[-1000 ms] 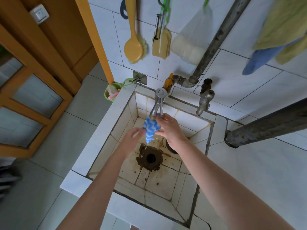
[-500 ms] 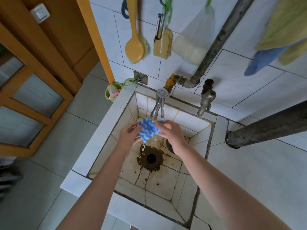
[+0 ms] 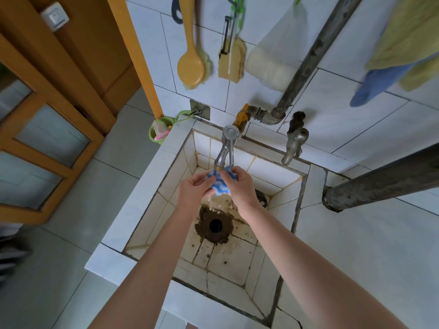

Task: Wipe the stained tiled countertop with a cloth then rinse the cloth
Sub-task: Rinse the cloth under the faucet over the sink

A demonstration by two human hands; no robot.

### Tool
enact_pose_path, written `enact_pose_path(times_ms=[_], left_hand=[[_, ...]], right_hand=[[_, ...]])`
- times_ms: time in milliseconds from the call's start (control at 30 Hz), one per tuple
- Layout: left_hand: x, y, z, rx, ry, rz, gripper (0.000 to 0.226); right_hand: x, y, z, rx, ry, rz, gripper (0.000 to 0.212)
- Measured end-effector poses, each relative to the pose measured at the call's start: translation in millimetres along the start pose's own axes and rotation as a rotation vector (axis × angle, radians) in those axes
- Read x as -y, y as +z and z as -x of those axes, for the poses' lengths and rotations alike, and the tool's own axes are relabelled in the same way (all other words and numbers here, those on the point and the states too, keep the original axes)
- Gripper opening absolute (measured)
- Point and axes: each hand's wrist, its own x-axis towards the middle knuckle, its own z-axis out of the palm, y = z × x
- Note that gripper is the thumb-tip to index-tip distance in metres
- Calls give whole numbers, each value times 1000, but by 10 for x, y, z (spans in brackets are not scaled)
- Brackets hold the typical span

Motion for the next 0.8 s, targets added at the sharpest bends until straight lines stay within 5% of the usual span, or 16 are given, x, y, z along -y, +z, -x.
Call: enact_pose_path(times_ms=[133,367,700,800], left_hand=[[-14,-6,-14,-39,22,-4,15],[-25,15,0,5,5,-36,31],[13,-18,-24,-126,-16,28,18],[-15,-37,-53,-127,-35,98,21]], right_hand=[[-34,24,-38,-119,0,-33,14],[-136,31,69,212,36,7,37],[-47,108,-73,-114,-7,67,20],[-5,101,-33,28,94,-158,26]])
